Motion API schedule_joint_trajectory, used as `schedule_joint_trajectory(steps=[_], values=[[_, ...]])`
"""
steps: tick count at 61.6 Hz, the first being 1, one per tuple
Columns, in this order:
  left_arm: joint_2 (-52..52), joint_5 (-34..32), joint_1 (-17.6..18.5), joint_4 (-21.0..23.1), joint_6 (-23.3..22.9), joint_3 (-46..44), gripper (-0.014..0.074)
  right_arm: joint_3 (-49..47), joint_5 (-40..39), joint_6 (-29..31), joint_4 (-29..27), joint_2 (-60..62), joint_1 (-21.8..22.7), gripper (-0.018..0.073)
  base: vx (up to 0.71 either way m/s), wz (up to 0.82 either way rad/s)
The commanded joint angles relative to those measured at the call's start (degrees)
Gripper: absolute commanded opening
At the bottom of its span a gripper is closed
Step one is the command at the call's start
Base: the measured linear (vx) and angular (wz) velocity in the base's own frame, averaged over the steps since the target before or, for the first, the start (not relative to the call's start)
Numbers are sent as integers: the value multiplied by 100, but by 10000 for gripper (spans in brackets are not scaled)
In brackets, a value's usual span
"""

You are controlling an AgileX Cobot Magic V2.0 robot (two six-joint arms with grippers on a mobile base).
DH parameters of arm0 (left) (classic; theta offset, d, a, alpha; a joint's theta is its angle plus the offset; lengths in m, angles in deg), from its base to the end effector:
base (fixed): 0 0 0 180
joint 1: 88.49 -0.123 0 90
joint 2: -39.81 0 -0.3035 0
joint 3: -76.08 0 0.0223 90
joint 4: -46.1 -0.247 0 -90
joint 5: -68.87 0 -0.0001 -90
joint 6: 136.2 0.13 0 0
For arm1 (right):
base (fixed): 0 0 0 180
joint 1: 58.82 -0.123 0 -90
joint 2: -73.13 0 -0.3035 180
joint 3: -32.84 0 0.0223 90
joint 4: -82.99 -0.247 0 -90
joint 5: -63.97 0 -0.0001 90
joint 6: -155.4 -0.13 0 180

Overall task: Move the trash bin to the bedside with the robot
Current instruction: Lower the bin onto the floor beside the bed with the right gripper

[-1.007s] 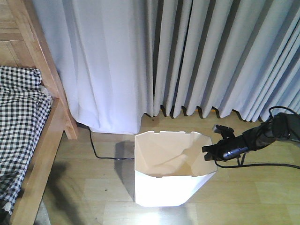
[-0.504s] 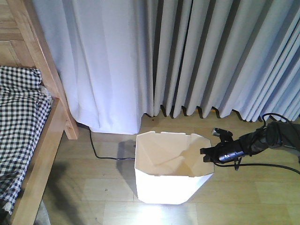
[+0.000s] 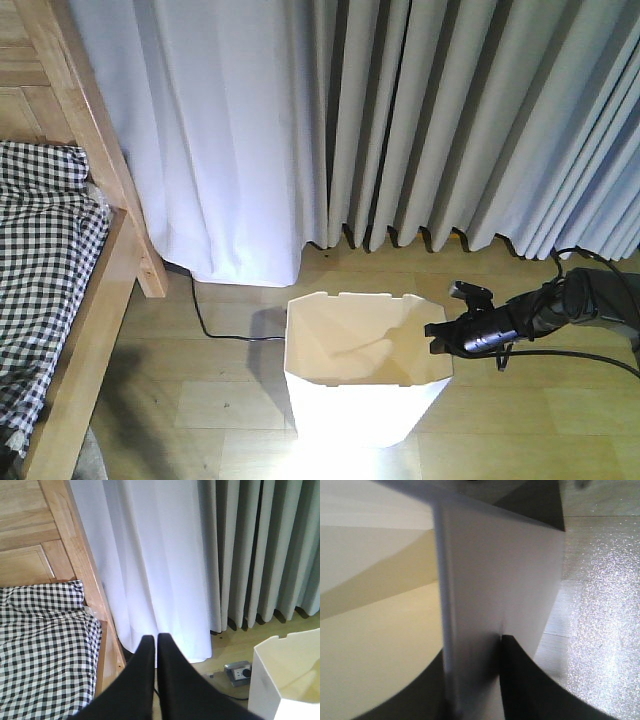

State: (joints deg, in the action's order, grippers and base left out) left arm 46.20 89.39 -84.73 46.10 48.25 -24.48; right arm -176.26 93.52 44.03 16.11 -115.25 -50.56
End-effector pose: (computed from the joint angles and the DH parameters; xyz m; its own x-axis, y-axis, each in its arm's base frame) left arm 0.0677 -0.0044 0.1603 -0.2750 0.0958 -0.9567 0.0872 0.9934 0.0745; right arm 0.4290 -0.0026 -0.2590 -0.9815 0.0676 -0.1790 -0.0175 0.9000 0.4356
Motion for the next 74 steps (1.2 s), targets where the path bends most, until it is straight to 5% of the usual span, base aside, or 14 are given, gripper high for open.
schedule_joint_trajectory(steps=[1, 17, 43, 62, 74], values=[[-117, -396, 2, 0, -27, 101, -7, -143, 723, -23, -388, 495, 27, 188, 0, 0], [-117, -396, 2, 0, -27, 101, -7, -143, 721, -17, -381, 495, 27, 290, 0, 0], [-117, -396, 2, 0, -27, 101, -7, -137, 714, -7, -272, 515, 27, 324, 0, 0], [-117, -396, 2, 0, -27, 101, -7, -137, 700, 0, -74, 534, 34, 515, 0, 0], [-117, -396, 2, 0, -27, 101, -7, -131, 791, 18, -64, 534, 34, 512, 0, 0]])
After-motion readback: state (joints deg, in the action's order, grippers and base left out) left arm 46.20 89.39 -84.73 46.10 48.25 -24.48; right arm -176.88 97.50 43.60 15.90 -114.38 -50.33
